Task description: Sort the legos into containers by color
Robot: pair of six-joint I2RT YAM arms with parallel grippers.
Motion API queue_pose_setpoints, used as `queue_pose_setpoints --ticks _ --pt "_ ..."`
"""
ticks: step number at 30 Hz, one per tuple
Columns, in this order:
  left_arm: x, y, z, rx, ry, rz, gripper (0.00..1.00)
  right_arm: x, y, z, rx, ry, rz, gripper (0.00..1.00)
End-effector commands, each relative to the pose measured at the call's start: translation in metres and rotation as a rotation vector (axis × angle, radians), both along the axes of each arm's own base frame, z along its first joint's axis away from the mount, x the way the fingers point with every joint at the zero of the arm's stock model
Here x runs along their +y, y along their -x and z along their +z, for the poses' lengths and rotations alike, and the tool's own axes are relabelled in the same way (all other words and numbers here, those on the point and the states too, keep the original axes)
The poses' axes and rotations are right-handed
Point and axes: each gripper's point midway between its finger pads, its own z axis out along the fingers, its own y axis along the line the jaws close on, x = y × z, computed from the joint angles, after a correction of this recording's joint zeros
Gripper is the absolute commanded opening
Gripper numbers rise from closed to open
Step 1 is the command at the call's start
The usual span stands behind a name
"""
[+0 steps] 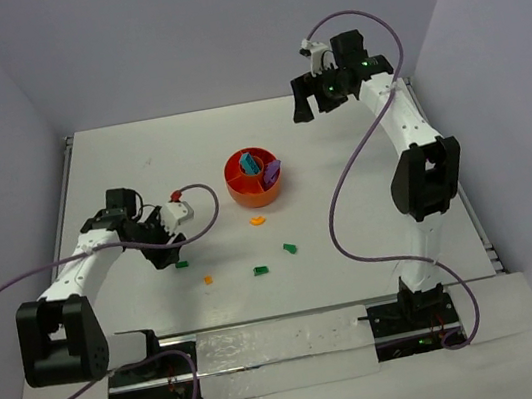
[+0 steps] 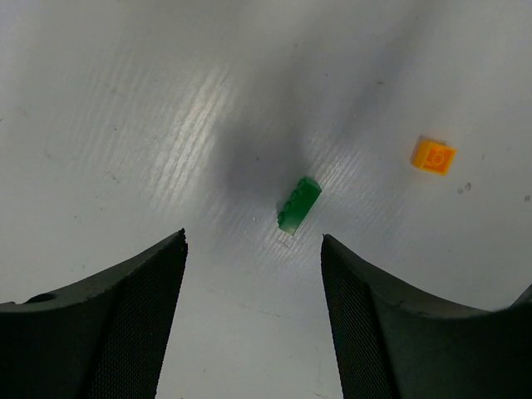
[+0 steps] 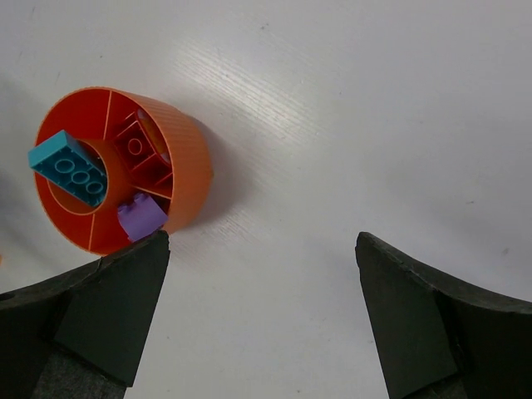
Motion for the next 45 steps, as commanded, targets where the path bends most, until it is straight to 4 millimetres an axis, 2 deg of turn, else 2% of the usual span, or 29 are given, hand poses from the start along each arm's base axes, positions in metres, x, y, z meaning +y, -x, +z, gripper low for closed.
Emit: queue_pose_setpoints --ticks 1,12,19,26,29,33,36,38,39,41,42,43,45 --pt "-0.005 0.011 -0.013 0.027 -0.010 -0.156 0.72 -0.009 0.006 0.023 -0.062 0.024 -0.004 1.00" --pt "-0.017 0.013 -0.033 0.013 0.035 -0.299 0.69 -0.017 0.009 0.017 -0.048 0.049 -0.014 1.00" --pt "-0.023 0.012 -0.042 -0.030 0.030 -0.341 0.57 -0.020 0.013 0.013 -0.038 0.058 -0.021 1.00" --pt "-0.024 0.009 -0.050 -0.049 0.013 -0.359 0.52 -0.022 0.015 0.010 -0.032 0.063 -0.022 1.00" --pt "-0.024 0.006 -0.052 -0.062 0.001 -0.359 0.45 -0.021 0.016 0.010 -0.029 0.060 -0.022 1.00" --pt "-0.022 0.008 -0.055 -0.059 -0.011 -0.368 0.30 -0.022 0.016 0.013 -0.037 0.063 -0.022 1.00" --pt "-0.023 0.011 -0.051 -0.067 -0.007 -0.390 0.11 -0.022 0.016 0.012 -0.036 0.067 -0.021 1.00" --pt "-0.026 0.007 -0.044 -0.085 0.007 -0.382 0.01 -0.022 0.016 0.013 -0.039 0.065 -0.021 1.00" --pt "-0.030 -0.001 -0.034 -0.107 0.031 -0.353 0.00 -0.022 0.016 0.013 -0.039 0.065 -0.021 1.00" --pt "-0.042 -0.023 -0.006 -0.164 0.099 -0.306 0.00 -0.022 0.016 0.015 -0.044 0.068 -0.021 1.00" --pt "-0.050 -0.036 0.012 -0.164 0.156 -0.225 0.00 -0.024 0.016 0.015 -0.045 0.067 -0.024 1.00" --pt "-0.062 -0.058 0.040 -0.182 0.229 -0.163 0.00 -0.024 0.017 0.017 -0.047 0.066 -0.023 1.00" --pt "-0.076 -0.083 0.070 -0.173 0.314 -0.087 0.00 -0.024 0.019 0.017 -0.044 0.063 -0.025 1.00"
